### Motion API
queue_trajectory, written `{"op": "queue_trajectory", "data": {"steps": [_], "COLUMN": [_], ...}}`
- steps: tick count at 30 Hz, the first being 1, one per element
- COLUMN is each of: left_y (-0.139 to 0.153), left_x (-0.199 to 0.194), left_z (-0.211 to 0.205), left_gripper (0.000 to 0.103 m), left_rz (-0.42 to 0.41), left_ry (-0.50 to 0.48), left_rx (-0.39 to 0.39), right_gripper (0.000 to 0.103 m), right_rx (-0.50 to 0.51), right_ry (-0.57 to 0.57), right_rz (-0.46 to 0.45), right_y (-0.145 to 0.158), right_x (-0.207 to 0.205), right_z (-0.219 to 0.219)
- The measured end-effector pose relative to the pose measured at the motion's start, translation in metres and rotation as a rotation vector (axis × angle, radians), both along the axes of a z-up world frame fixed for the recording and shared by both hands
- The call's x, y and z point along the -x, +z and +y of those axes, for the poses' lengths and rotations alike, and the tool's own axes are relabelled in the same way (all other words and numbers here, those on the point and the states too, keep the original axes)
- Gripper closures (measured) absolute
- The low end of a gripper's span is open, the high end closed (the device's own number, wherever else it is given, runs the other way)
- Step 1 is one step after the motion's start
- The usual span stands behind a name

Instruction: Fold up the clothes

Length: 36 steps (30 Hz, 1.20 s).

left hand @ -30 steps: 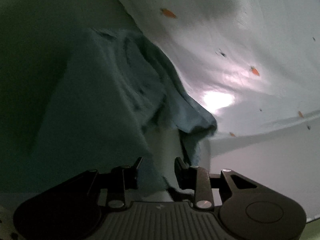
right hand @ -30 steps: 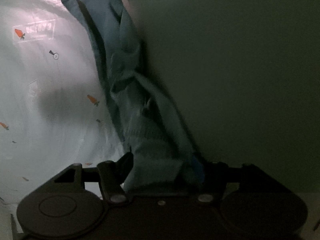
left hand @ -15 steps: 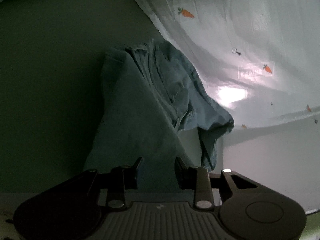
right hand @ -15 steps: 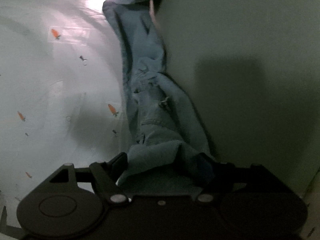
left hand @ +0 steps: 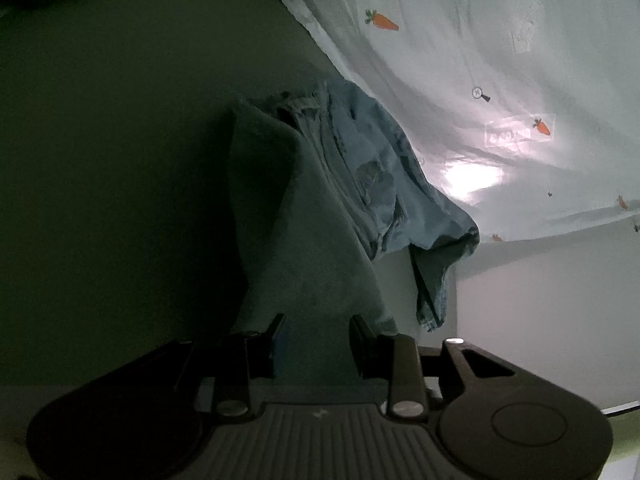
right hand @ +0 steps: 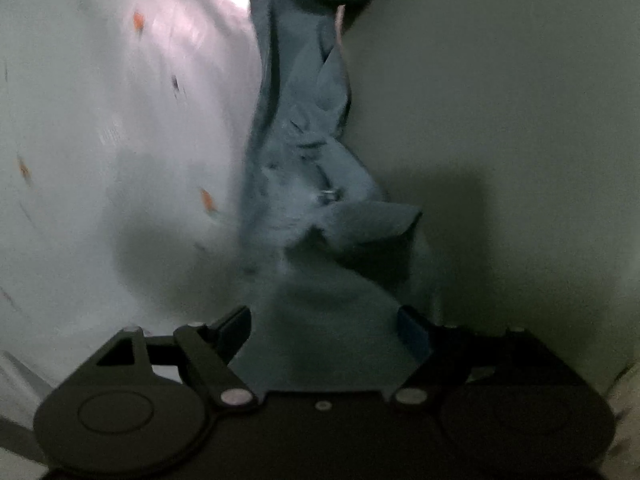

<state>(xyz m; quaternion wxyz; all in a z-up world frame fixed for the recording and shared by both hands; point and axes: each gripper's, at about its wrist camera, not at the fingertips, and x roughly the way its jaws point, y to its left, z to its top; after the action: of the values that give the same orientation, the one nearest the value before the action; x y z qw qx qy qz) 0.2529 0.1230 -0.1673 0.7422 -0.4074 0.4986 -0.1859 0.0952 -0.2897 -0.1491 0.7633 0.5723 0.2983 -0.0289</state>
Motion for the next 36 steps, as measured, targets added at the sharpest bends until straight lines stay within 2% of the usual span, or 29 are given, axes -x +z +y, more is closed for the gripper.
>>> {"op": "queue_trajectory", "data": {"steps": [2, 3, 4, 5, 6, 7, 10, 11, 21, 26, 30, 33, 36], "left_y": [0.002, 0.003, 0.004, 0.006, 0.007, 0.009, 0.013, 0.014, 0.016, 0.015, -0.003, -0.019, -0.031], "left_x": [0.002, 0.003, 0.004, 0.005, 0.006, 0.006, 0.008, 0.009, 0.001, -0.008, -0.017, -0.023, -0.029], "left_z": [0.005, 0.008, 0.009, 0.011, 0.012, 0.012, 0.011, 0.009, -0.049, -0.082, -0.107, -0.13, -0.143], "left_gripper": [0.068, 0.068, 0.068, 0.068, 0.068, 0.068, 0.068, 0.068, 0.068, 0.067, 0.062, 0.062, 0.062], "left_rz": [-0.007, -0.01, -0.013, -0.017, -0.019, -0.022, -0.035, -0.039, -0.055, -0.079, -0.048, -0.006, 0.027], "left_ry": [0.016, 0.032, 0.047, 0.062, 0.082, 0.102, 0.159, 0.178, 0.292, 0.316, 0.327, 0.333, 0.354], "left_rx": [-0.004, -0.004, -0.003, -0.001, 0.002, 0.006, 0.02, 0.024, 0.072, 0.074, 0.113, 0.081, 0.079], "right_gripper": [0.023, 0.029, 0.046, 0.056, 0.071, 0.078, 0.091, 0.092, 0.095, 0.095, 0.094, 0.094, 0.094], "right_rx": [0.102, 0.137, 0.151, 0.162, 0.169, 0.177, 0.142, 0.161, 0.633, 0.805, 0.722, 0.656, 0.652], "right_ry": [0.066, 0.106, 0.141, 0.171, 0.184, 0.19, 0.195, 0.203, 0.337, 0.335, 0.27, 0.286, 0.331], "right_rz": [0.045, 0.06, 0.075, 0.096, 0.128, 0.148, 0.129, 0.121, 0.0, -0.015, 0.02, 0.018, 0.01], "right_y": [0.0, -0.001, -0.004, -0.008, -0.013, -0.016, -0.016, -0.011, 0.078, 0.101, 0.095, 0.089, 0.084], "right_x": [-0.013, -0.02, -0.026, -0.031, -0.035, -0.036, -0.039, -0.04, -0.047, -0.053, -0.061, -0.07, -0.083], "right_z": [0.008, 0.013, 0.016, 0.019, 0.019, 0.017, -0.001, -0.005, -0.059, -0.099, -0.149, -0.168, -0.172]}}
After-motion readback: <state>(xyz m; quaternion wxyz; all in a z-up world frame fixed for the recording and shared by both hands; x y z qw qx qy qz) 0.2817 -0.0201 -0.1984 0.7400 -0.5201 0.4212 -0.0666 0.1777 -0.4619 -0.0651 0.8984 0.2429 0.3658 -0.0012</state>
